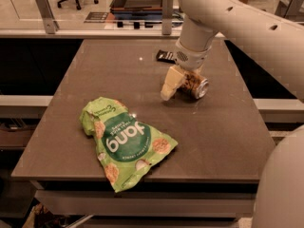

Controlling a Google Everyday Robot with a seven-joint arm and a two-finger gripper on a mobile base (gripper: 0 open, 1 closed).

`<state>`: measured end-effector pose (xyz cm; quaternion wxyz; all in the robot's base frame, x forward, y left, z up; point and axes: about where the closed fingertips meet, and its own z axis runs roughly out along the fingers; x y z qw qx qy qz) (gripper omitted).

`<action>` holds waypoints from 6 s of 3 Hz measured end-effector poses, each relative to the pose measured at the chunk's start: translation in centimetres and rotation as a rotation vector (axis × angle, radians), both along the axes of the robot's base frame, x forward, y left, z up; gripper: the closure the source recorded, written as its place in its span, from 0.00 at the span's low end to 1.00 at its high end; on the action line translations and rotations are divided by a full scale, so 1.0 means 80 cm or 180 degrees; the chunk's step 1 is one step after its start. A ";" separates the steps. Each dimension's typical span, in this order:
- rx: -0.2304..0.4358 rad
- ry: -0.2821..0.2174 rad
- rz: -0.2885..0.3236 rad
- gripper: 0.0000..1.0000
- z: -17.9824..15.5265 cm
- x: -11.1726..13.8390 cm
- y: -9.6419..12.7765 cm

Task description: Place orange can upright

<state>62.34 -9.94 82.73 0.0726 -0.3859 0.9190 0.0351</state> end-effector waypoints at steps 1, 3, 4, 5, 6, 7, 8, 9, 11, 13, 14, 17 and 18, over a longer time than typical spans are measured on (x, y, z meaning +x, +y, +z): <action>0.0003 0.0005 0.0002 0.40 -0.002 0.001 0.001; 0.0006 0.0006 0.0009 0.87 -0.007 0.002 0.003; 0.0006 0.0006 0.0010 1.00 -0.006 0.002 0.003; 0.0010 0.0003 0.0006 1.00 -0.005 0.002 0.002; 0.0029 -0.0014 -0.0007 1.00 -0.005 0.000 0.000; 0.0167 -0.0137 -0.0077 1.00 -0.003 -0.010 -0.013; 0.0394 -0.0335 -0.0209 1.00 0.001 -0.024 -0.034; 0.0394 -0.0335 -0.0209 1.00 0.001 -0.024 -0.034; 0.0843 -0.0897 -0.0470 1.00 0.043 -0.030 -0.087; 0.1248 -0.1457 -0.0568 1.00 0.099 -0.031 -0.132; 0.1441 -0.1708 -0.0501 1.00 0.124 -0.029 -0.133; 0.2030 -0.2325 -0.0118 1.00 0.173 -0.016 -0.097; 0.2242 -0.2503 0.0016 1.00 0.184 -0.013 -0.085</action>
Offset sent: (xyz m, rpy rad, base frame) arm 0.0005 0.0005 -0.0017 0.0006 0.0015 0.0008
